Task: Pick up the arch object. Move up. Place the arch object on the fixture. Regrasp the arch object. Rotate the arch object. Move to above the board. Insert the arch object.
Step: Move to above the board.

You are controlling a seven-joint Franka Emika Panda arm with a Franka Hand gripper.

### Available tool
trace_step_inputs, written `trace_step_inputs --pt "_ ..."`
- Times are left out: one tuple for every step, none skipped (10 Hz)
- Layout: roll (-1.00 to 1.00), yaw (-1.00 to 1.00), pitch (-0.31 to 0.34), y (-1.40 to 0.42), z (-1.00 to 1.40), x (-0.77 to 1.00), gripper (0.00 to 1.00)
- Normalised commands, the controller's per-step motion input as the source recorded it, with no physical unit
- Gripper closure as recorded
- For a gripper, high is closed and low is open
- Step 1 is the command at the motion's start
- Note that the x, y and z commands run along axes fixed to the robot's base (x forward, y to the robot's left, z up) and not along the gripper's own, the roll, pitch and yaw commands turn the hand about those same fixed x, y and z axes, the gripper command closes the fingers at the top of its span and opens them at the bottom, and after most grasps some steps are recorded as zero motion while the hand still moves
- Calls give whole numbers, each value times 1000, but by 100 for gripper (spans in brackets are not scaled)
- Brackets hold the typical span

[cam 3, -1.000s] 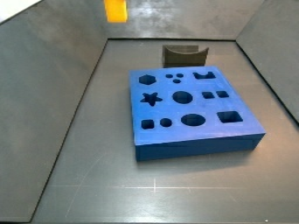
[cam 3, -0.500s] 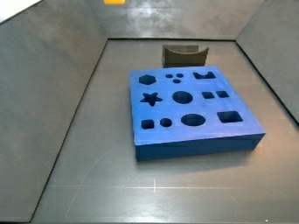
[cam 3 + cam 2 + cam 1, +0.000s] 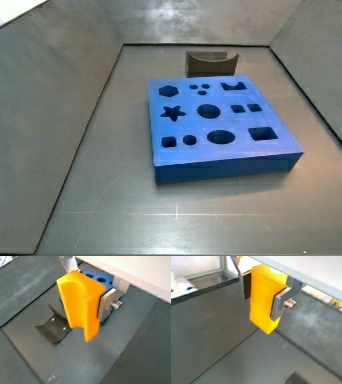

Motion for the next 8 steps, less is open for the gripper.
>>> trace_step_inputs --pt "-633 68 467 -1000 132 398 100" --pt "-424 55 452 -1000 137 426 100" --pt "-250 18 339 -1000 135 439 100" --pt "-132 12 241 -1000 140 437 100" --pt "-41 11 148 -1000 143 438 100" --pt "-19 20 118 -1000 143 444 100" --pt "-17 13 128 -1000 149 473 100" --pt "-3 12 139 -1000 152 493 100"
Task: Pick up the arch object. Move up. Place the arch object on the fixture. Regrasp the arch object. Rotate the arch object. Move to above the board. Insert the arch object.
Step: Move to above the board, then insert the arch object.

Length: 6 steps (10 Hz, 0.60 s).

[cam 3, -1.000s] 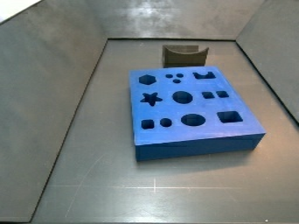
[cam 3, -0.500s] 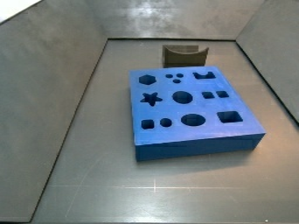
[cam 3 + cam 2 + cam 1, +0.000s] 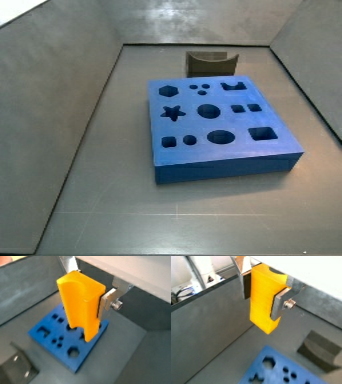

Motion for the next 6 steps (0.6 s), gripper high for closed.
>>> trace_step_inputs --pt "1 10 144 -926 140 476 100" --pt "12 12 146 -442 80 269 100" --pt "21 5 137 -267 54 186 100" --pt "380 349 253 291 -134 654 100" --pt "340 403 183 286 -297 583 100" --pt "230 409 36 371 -643 491 100"
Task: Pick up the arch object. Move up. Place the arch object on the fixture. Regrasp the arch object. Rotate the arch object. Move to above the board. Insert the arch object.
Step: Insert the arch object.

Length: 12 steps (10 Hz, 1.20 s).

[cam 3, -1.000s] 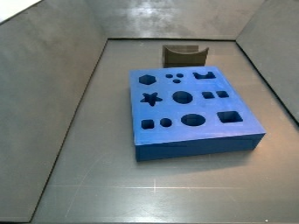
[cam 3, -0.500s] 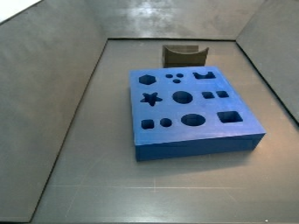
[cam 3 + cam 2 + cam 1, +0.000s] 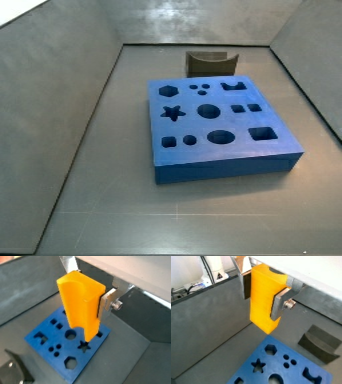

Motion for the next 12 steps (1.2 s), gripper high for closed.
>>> trace_step_inputs --pt "177 397 0 423 -737 446 100" --pt "99 320 0 477 -783 549 100" --pt "0 214 11 537 -820 789 100" --pt "-67 0 60 423 -977 1000 100" --pt "-70 -11 0 257 -1000 1000 100" --pt "-84 -17 0 249 -980 1000 100" --pt "-103 -34 0 214 -917 1000 100" --pt "-119 -31 -17 194 -897 1000 100" --pt "-110 -9 -54 111 -869 1000 100" --pt "0 0 -86 0 -600 1000 100" --pt "0 0 -110 0 -457 1000 100" --pt "0 0 -124 0 -343 1000 100"
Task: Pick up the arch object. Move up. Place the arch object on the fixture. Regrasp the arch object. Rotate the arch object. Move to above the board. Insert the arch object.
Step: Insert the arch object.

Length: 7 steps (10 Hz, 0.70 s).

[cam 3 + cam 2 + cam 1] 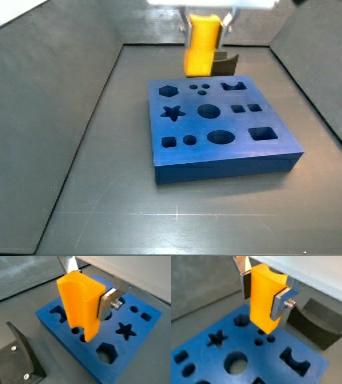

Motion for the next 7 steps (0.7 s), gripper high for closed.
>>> trace_step_inputs --pt "69 0 -50 0 -229 1000 100" --pt "181 0 0 6 -200 1000 100" --pt "200 0 0 -77 -49 1000 100" --pt "241 0 0 -106 0 1000 100" --pt "279 0 123 -163 126 589 100" --pt "30 83 -36 -46 0 -123 100" --pt "27 0 0 -63 -43 94 100"
